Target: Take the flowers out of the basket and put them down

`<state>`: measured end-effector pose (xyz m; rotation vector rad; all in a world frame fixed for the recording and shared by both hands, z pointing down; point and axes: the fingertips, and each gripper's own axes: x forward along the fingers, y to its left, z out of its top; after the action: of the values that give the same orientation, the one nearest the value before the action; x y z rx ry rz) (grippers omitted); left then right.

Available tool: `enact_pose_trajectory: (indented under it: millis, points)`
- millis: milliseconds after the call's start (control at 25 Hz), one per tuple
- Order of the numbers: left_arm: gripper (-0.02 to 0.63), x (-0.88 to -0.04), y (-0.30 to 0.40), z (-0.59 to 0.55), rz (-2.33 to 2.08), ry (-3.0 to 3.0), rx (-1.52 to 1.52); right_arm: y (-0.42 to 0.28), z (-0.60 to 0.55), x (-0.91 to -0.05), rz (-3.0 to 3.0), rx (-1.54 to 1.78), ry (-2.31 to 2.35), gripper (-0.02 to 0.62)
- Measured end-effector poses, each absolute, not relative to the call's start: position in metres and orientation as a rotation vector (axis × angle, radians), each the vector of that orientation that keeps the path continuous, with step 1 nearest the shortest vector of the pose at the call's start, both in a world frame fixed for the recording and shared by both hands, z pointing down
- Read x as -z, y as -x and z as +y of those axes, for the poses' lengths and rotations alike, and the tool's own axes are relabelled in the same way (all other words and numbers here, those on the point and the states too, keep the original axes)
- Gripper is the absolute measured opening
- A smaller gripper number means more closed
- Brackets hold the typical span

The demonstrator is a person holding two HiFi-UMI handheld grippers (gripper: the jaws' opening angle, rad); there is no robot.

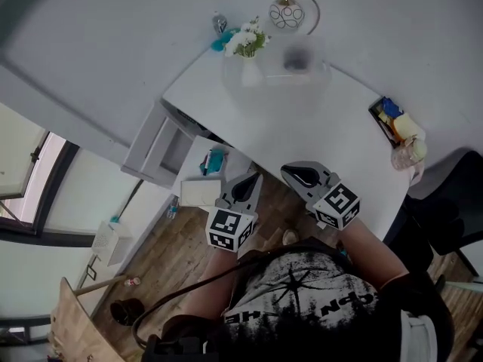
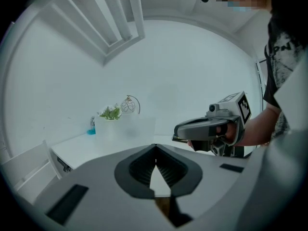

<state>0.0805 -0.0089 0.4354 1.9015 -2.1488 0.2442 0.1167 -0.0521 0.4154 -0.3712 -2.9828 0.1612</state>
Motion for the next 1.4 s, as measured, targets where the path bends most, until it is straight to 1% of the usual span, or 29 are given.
enact_pose_trajectory:
  millis: [400, 720, 1400]
  points:
    - [0.011, -0.441, -0.062, -0.04, -2.14, -1.871, -0.243, -0.095, -0.087, -0.422, -2.97, -0.176, 0.391, 0.018]
    - [0.011, -0.438, -0.028, -0.064, -2.123, -1.911, -0.245, -0.062, -0.106, -0.421, -2.982, -0.183, 0.361, 0.018]
    - [0.011, -0.408, 0.121, -0.146, -2.033, -2.102, -0.227, 0.064, -0.179, -0.399, -3.022, -0.166, 0.141, 0.018]
